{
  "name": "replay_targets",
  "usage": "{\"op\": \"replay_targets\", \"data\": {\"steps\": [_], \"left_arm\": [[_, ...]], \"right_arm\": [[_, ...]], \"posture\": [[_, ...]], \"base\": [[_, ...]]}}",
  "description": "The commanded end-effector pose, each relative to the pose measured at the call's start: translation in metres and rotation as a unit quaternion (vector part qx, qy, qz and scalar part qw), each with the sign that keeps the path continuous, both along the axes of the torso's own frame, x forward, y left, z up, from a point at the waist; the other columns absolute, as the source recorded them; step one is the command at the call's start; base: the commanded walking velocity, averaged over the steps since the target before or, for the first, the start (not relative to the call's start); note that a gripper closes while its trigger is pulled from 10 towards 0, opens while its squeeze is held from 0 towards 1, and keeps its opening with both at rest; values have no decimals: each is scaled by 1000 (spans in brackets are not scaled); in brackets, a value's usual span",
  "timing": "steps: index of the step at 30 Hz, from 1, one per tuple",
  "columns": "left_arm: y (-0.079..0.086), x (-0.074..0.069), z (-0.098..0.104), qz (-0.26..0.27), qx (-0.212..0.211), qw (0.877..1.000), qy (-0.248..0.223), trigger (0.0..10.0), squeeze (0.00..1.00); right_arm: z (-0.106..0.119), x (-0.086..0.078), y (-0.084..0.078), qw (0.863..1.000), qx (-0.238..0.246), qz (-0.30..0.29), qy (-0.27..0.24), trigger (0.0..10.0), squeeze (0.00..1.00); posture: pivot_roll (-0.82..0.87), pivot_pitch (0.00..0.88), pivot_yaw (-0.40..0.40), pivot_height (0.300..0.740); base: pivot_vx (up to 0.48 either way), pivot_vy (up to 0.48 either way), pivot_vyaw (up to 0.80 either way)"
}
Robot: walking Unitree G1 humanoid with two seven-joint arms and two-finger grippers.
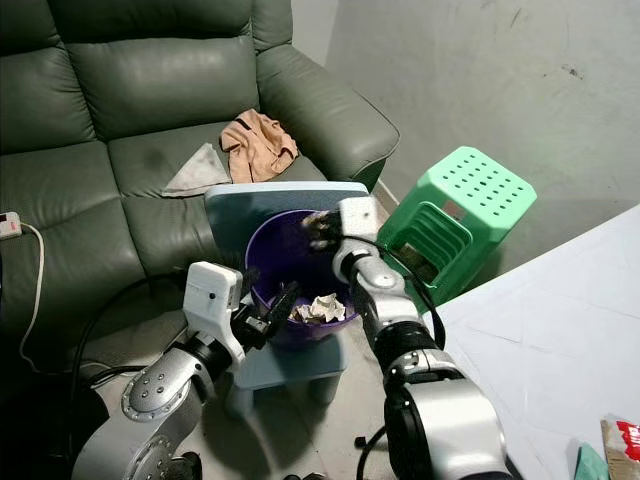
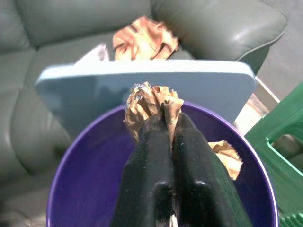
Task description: Picking trash to rubbish bin
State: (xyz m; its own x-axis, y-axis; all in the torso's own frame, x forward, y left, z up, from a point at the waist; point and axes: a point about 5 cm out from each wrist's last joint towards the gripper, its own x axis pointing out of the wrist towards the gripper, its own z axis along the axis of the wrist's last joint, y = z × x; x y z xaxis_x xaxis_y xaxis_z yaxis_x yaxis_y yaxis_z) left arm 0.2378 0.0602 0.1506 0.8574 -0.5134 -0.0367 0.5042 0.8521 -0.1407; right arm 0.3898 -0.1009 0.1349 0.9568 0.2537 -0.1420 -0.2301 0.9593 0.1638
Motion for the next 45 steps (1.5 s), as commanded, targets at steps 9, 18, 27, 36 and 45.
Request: {"op": "replay_targets", "data": {"steps": [9,18,27,36,45], "left_arm": [[-8,-2,6,-15,-9,1000,0,10000,0],[-8,-2,6,-17,-11,1000,-1,10000,0],[-7,0,7,-11,-8,1000,-4,10000,0],[4,16,9,15,5,999,-28,10000,0],[40,53,18,95,8,994,-55,10000,0]], "right_arm": [[2,3,-13,999,31,-28,-7,10000,1000],[4,4,-16,999,27,-25,-10,10000,1000],[5,4,-16,1000,21,-20,-11,10000,1000],[13,6,-30,998,29,-27,-41,10000,1000],[12,-3,-70,991,60,-81,-91,10000,1000]], "posture": [[128,181,-209,740],[129,173,-207,740],[138,172,-212,740],[134,119,-203,740],[114,35,-171,740]], "base": [[0,0,0],[0,0,0],[0,0,0],[0,0,0],[0,0,0]]}}
